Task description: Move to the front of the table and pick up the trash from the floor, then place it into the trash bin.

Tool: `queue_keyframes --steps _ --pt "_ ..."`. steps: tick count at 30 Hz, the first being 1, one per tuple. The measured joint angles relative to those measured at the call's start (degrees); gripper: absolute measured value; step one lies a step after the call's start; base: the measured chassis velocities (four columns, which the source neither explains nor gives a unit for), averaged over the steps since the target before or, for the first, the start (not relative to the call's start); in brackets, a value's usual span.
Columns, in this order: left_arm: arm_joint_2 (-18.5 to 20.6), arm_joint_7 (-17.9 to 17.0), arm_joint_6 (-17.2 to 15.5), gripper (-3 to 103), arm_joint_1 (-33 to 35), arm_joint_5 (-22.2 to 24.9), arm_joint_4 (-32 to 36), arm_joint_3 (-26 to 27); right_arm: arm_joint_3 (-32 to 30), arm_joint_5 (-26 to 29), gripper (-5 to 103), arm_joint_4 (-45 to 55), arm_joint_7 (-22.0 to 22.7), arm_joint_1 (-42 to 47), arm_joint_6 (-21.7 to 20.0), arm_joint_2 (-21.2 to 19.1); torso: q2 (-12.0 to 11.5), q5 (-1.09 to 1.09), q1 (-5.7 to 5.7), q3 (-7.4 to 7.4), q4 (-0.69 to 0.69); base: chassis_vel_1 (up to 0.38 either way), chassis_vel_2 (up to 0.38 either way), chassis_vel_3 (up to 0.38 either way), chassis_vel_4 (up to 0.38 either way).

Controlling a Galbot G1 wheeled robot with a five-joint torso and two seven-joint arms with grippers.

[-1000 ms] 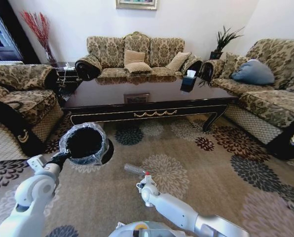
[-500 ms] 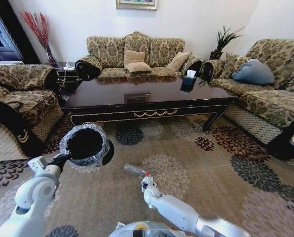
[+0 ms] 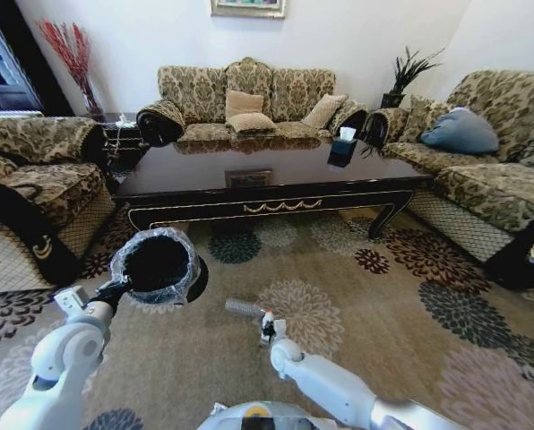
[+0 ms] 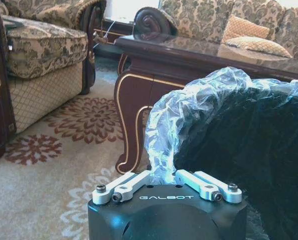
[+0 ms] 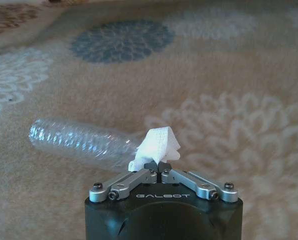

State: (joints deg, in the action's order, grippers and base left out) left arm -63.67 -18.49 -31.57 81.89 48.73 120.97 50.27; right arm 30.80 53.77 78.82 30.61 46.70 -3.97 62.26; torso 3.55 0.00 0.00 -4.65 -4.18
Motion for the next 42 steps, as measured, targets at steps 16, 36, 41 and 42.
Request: queue_keyframes --steps 16,36,41,42 --pt "-0.3 1.1 1.3 2 -2.4 -2.9 -6.7 -3.8 0.5 -4.0 0 16.0 -17.1 -7.1 15.5 -10.6 0.0 0.00 0.00 0.00 0.00 0.000 0.000 0.000 0.000" --pt "-0.5 0.9 0.6 2 -3.4 -2.9 -5.7 -6.5 14.2 -1.7 0 19.3 -23.6 -26.7 21.6 2.0 0.0 -0.02 0.00 -0.01 0.00 0.000 0.000 0.000 0.000" --pt "-0.8 0.9 0.6 2 -3.2 -2.1 -5.1 -6.4 17.2 -3.5 0 18.3 -23.0 -31.1 21.2 4.3 0.0 -0.02 0.00 0.00 0.01 0.000 0.000 0.000 0.000" --pt "-0.8 0.9 0.6 2 -3.2 -2.1 -5.1 -6.4 17.2 -3.5 0 18.3 -23.0 -31.1 21.2 4.3 0.0 -0.02 0.00 0.00 0.01 0.000 0.000 0.000 0.000"
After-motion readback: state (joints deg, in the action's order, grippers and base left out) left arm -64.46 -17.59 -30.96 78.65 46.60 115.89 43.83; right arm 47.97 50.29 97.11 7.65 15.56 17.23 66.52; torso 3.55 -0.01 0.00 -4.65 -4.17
